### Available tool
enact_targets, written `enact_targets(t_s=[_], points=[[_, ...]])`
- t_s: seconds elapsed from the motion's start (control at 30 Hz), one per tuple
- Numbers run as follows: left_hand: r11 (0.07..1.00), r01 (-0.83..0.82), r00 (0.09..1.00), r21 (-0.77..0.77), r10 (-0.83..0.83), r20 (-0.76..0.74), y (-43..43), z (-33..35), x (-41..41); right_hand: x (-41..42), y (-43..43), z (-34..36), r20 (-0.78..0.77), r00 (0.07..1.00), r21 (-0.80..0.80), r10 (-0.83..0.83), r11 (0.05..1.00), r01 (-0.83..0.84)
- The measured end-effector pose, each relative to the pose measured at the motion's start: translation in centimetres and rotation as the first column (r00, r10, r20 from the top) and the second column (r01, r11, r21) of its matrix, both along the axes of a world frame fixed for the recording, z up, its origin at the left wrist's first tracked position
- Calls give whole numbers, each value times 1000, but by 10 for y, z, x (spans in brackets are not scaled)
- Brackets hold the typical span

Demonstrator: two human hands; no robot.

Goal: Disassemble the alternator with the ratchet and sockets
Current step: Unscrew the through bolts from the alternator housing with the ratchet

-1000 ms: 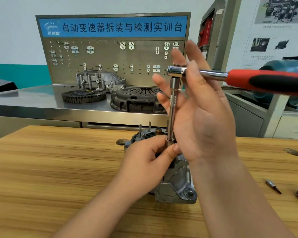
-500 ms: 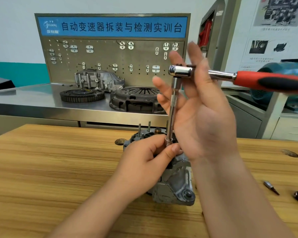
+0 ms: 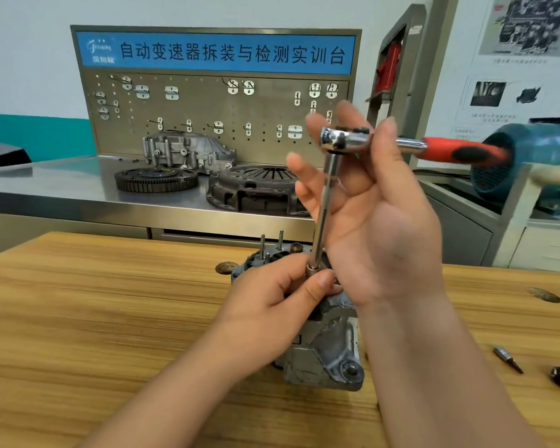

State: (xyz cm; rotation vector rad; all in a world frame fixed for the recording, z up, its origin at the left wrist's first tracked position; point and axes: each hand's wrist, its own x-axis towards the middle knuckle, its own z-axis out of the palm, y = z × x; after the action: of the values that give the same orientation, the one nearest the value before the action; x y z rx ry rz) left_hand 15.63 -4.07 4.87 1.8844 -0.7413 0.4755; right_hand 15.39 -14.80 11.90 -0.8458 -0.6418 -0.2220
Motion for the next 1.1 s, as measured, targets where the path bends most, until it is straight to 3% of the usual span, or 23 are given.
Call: enact_targets(t_s=[0.1, 0.3, 0.53, 0.77, 0.97, 1.1], points=[[999, -18, 999, 31, 17, 31, 1, 0, 0, 0, 0, 0, -39, 999, -9, -3, 1000, 3], [996, -85, 995, -22, 86, 52, -5, -1, 1, -2, 0, 3, 82, 994, 23, -70, 997, 69], [999, 44, 999, -22, -44, -12, 2, 3, 0, 1, -1, 0, -32, 999, -36, -27, 999, 26], [998, -53, 998, 17, 53, 18, -4, 4, -3, 1, 0, 0, 76, 991, -15, -113, 993, 114], [998, 67, 997, 4, -67, 40, 0, 6, -4, 2, -1, -2, -35, 999, -12, -25, 1000, 25], [997, 67, 998, 24, -67, -13, 1, 3, 0, 1, 2, -1, 24, 997, -3, -74, 997, 74]])
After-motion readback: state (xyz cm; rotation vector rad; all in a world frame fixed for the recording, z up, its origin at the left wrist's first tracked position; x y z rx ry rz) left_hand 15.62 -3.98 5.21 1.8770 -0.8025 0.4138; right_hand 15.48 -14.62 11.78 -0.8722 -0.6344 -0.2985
